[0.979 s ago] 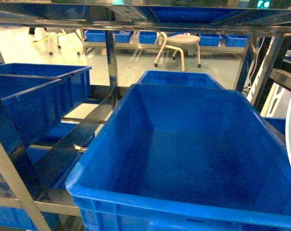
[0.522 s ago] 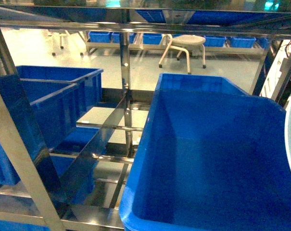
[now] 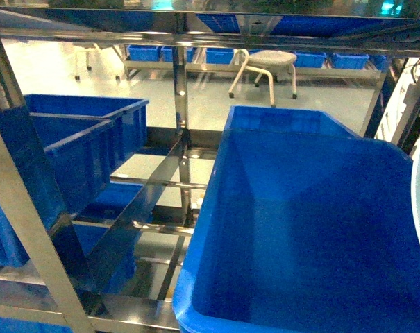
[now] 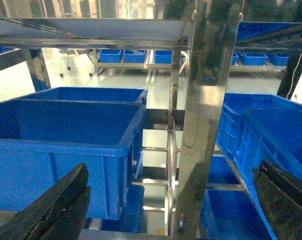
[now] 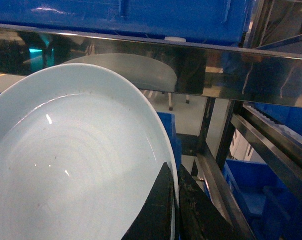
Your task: Place blue tray on left shelf second layer neatly
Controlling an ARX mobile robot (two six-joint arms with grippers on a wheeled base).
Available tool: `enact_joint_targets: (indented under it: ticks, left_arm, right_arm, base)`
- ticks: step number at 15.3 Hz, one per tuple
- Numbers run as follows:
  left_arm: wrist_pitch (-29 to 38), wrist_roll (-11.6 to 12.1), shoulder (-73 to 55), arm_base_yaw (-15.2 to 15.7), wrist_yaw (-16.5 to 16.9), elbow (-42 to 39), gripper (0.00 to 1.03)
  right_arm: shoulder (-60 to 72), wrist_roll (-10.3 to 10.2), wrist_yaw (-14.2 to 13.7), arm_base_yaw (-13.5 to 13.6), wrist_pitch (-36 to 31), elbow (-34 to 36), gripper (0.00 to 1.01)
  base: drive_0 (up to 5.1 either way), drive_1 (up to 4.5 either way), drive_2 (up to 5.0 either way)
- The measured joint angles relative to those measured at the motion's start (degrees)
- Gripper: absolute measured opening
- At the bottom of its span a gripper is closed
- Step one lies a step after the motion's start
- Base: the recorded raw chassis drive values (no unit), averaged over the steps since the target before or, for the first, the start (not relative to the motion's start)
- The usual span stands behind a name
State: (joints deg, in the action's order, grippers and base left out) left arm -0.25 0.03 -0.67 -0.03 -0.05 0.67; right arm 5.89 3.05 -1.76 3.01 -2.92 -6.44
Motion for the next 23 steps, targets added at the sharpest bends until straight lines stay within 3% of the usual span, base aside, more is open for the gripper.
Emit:
enact_joint_targets:
  ticks: [23]
  left_arm:
    - [0.00, 0.00, 0.00, 0.00, 0.00, 0.00, 0.98]
  right_arm:
    - [0.00, 0.00, 0.00, 0.00, 0.00, 0.00, 0.02]
  base:
    - [0.0, 0.00, 0.0]
